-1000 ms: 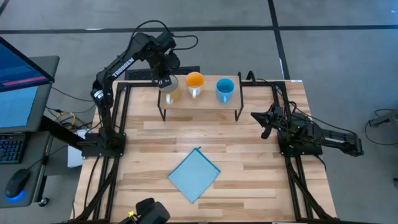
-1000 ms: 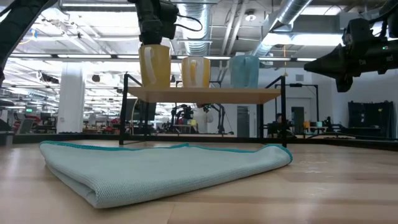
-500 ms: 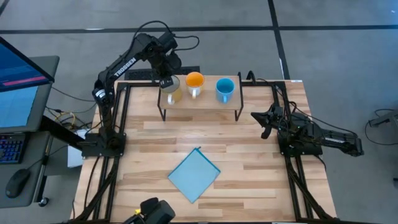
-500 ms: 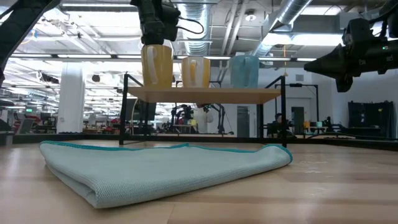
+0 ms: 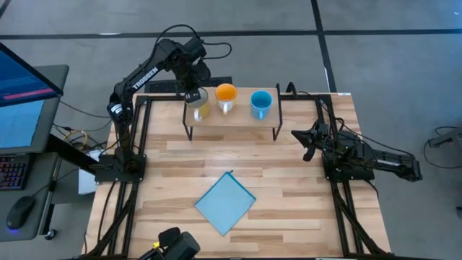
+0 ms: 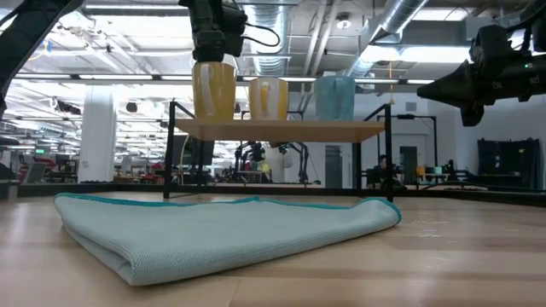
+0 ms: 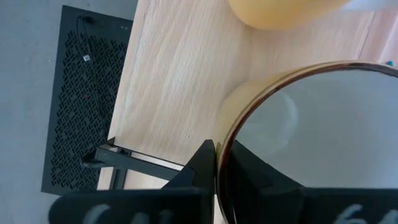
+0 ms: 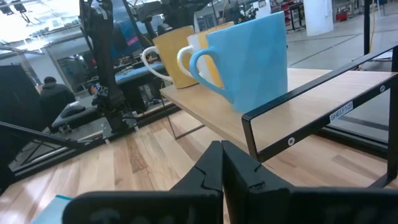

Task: Stack small to large cups/mugs on shelf
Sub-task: Put the light yellow mug on the shelf

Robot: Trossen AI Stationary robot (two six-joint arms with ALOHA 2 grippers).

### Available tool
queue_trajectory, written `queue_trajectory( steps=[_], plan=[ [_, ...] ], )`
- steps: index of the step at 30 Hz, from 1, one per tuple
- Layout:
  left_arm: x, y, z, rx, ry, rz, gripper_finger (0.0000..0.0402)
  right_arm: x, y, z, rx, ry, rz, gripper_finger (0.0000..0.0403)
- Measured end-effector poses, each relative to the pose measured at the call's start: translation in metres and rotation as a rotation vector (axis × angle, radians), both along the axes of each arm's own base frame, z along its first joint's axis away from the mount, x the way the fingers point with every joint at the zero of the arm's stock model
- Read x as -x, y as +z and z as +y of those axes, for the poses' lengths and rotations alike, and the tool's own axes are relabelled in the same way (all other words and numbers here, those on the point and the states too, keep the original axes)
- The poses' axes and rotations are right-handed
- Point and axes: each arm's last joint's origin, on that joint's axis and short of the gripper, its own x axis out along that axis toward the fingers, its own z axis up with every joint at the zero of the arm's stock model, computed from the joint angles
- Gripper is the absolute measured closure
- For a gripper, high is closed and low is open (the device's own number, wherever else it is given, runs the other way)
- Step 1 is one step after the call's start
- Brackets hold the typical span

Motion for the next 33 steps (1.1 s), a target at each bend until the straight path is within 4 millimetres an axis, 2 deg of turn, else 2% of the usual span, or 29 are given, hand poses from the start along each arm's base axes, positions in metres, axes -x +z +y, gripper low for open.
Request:
queue_trajectory(
  steps=[10,16,19,33],
  plan=[
    [0.0019,-0.0003,0.0019,-0.007,0.005,0.009,0.0393,0.0000,0.0000,0.0000,0.000,0.000,0.000,0.0381],
    [0.0018,-0.0019,0.0029,-0.018,0.002,0.028,0.0355,0.0000,0.0000,0.0000,0.000,0.000,0.000,0.0381],
    [0.0025,-0.0024,0.0040,-0.049,0.013,0.059,0.0349,0.0000,0.0000,0.0000,0.000,0.000,0.000,0.0381],
    [0.0001,-0.0022,0.0023,-0.044,-0.002,0.044,0.0373,0.0000,0.0000,0.0000,0.001,0.000,0.000,0.0381]
  ],
)
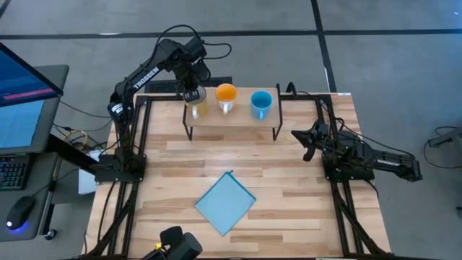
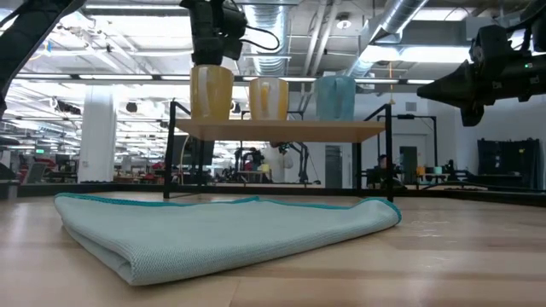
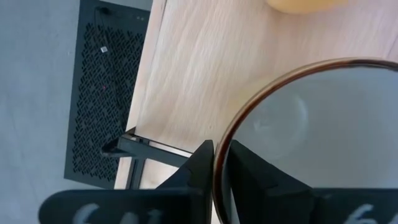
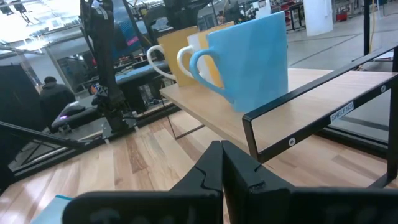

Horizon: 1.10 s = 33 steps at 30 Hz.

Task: Stack small to large cups/mugs on shelf
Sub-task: Put the light yellow mug on the shelf

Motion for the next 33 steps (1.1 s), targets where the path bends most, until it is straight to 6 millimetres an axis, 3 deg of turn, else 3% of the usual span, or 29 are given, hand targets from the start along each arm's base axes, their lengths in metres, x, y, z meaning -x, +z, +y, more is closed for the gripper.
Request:
queue_trajectory(
  steps=[33],
  plan=[
    [-0.0055,0.0028,0.0052,-0.077,0.059,-0.047,0.0368,0.0000,-0.0001,0.0000,0.000,0.000,0.000,0.0381]
  ],
)
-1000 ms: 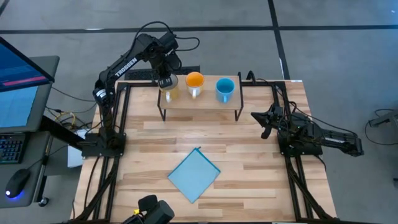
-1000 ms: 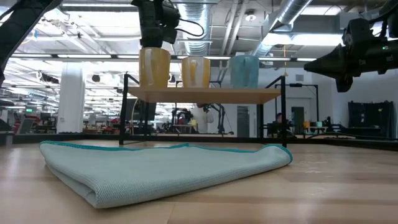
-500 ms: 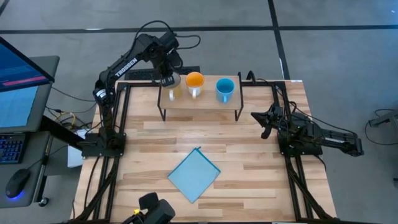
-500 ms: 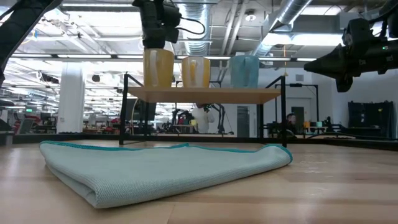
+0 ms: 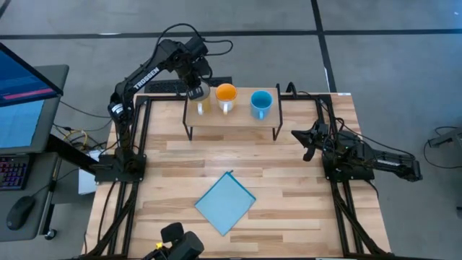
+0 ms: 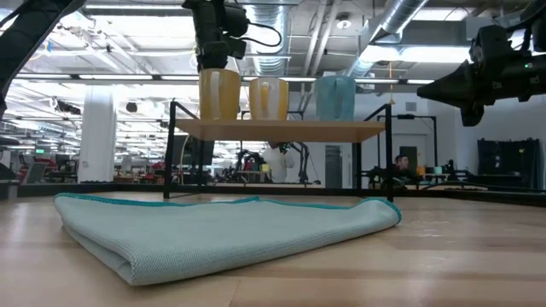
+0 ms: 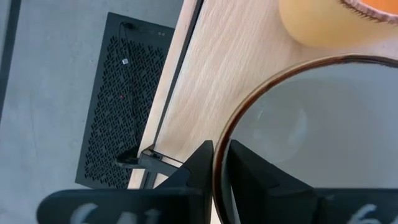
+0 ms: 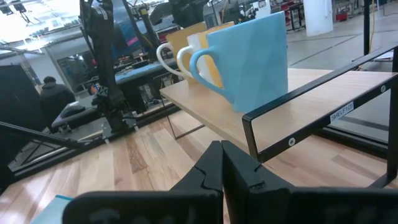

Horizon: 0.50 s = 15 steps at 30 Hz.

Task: Stack small to large cups/mugs on shelf
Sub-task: Put the light yellow mug on the shelf

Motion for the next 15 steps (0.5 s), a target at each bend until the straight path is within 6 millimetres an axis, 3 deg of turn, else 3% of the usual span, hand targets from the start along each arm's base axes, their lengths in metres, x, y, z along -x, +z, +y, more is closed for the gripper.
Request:
queue_trajectory(
  steps=[15],
  plan=[
    [-0.0022,0.0004,-0.0028,-0.007,-0.005,0.004,0.0367,0.0000,0.0000,0.0000,0.000,0.000,0.000,0.0381]
  ],
)
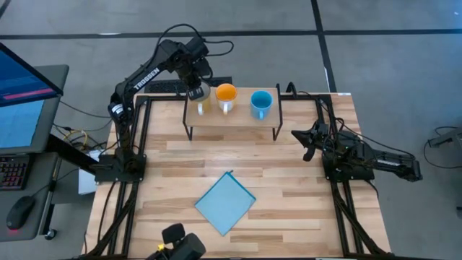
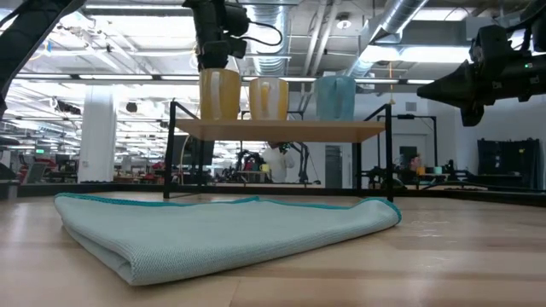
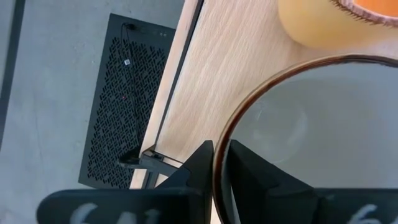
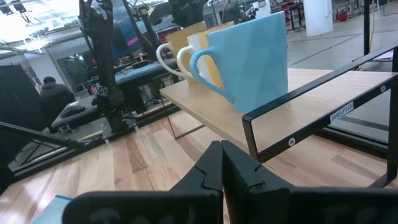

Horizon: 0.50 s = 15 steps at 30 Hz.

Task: Stack small to large cups/mugs on shelf
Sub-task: Put the light yellow mug on the shelf

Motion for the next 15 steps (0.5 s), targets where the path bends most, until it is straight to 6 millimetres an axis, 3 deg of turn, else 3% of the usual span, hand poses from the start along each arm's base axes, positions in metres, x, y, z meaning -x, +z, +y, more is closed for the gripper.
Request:
queue_trajectory(
  steps=[15],
  plan=[
    [-0.0021,0.0002,-0.0029,0.003,-0.023,-0.001,0.0362,0.0000,0.0000,0.0000,0.000,0.000,0.000,0.0381]
  ],
)
